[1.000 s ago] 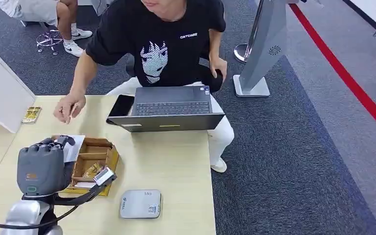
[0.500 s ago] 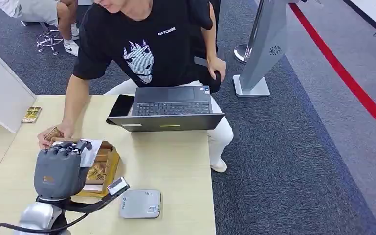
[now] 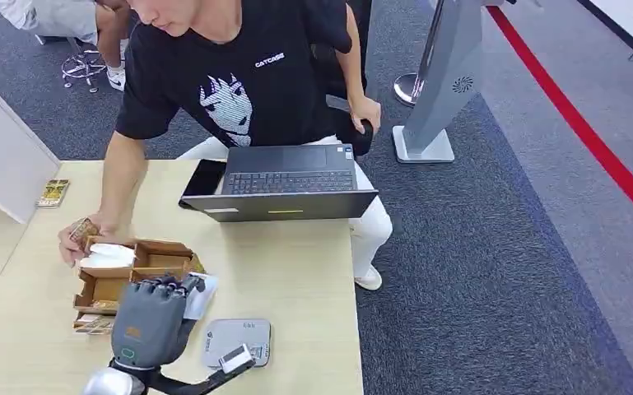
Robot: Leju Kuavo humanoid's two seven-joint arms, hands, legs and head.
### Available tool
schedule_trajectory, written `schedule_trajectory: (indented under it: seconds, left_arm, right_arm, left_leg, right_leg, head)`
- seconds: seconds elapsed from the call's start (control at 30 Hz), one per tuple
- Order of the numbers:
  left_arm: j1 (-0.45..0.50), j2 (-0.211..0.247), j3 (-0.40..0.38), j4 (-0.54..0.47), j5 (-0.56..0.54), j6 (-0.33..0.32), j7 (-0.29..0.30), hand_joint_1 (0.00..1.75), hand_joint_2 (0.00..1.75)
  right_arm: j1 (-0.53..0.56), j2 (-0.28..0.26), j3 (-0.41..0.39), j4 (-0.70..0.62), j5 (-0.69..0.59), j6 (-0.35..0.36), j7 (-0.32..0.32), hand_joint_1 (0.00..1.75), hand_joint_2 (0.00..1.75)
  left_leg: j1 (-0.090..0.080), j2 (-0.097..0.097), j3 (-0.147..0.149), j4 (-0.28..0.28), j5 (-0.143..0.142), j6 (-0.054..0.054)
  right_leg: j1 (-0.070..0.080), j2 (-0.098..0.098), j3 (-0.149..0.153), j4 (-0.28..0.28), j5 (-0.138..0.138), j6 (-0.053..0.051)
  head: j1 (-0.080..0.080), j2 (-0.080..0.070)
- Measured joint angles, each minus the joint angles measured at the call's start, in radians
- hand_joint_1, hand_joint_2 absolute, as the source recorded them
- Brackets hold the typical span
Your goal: Pass the card to the sensor for recognition and then transmit it.
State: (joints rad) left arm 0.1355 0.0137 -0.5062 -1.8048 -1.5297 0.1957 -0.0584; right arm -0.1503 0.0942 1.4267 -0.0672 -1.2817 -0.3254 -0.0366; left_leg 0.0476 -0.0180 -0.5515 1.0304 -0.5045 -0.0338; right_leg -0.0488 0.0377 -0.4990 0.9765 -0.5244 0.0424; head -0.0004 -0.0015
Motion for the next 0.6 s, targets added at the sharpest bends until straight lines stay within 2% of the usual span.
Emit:
schedule_trajectory:
  seconds: [0.23,0.6]
  left_arm:
    - [0.047,-0.015,0.0,0.004,0.015,-0.026,-0.021,1.75,1.75]
    - [0.068,-0.027,0.0,0.067,0.036,-0.044,-0.038,1.75,1.75]
  right_arm:
    - [0.0,0.003,0.0,0.001,-0.013,0.0,-0.005,0.0,1.75]
    - [0.001,0.006,0.013,0.005,-0.048,-0.002,-0.017,0.0,1.75]
  left_leg:
    - [0.0,0.0,0.0,0.0,0.0,0.0]
    - [0.0,0.0,0.0,0.0,0.0,0.0]
  right_leg:
    - [0.0,0.0,-0.001,0.0,0.0,0.0]
    - [0.0,0.0,0.0,0.0,0.0,0.0]
  head:
    - [0.0,0.0]
    - [0.0,0.0]
